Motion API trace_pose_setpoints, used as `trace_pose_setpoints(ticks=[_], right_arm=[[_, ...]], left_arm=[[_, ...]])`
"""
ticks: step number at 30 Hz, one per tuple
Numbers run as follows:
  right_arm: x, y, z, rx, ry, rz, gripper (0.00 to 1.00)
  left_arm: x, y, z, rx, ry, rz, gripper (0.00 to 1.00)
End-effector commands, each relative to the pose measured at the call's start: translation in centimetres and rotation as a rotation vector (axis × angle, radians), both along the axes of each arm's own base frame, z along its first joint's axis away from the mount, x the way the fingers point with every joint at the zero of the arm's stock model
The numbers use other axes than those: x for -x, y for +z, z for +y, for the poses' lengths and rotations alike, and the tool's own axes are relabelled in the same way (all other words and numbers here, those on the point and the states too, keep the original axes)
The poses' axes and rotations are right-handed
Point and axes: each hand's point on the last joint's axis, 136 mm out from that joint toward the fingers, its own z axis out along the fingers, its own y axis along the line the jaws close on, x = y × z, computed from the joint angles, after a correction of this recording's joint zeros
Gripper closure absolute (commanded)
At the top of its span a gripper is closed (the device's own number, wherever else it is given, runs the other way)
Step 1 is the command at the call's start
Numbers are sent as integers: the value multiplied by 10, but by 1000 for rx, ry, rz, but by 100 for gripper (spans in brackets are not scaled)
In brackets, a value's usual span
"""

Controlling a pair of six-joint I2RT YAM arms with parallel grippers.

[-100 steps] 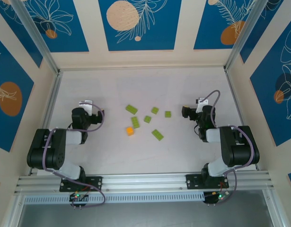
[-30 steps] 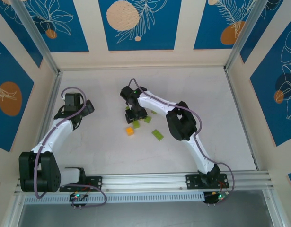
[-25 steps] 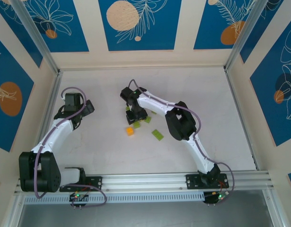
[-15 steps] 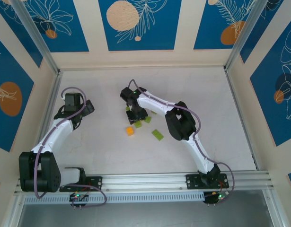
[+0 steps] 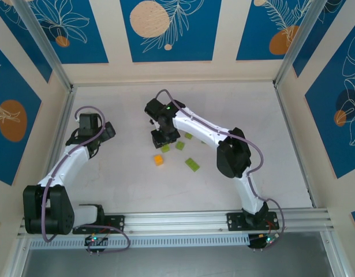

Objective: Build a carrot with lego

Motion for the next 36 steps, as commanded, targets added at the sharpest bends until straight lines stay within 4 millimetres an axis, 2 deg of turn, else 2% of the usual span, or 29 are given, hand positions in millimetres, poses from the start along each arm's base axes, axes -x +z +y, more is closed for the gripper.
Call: trace_pose_setpoints(ticks=[1,10,17,36], right_arm=[[21,-15,2,4,2,94,64],[26,-24,19,-17,13,118,65],[29,-38,26,-1,14,140,65],[35,-54,23,36,-22,167,65]], left_arm=[[-4,16,1,11,0,-35,3],[-4,16,0,15,-3,-38,3],[-3,16,0,17,-4,-41,3],[-5,15,-2,24,-12,-40,3]])
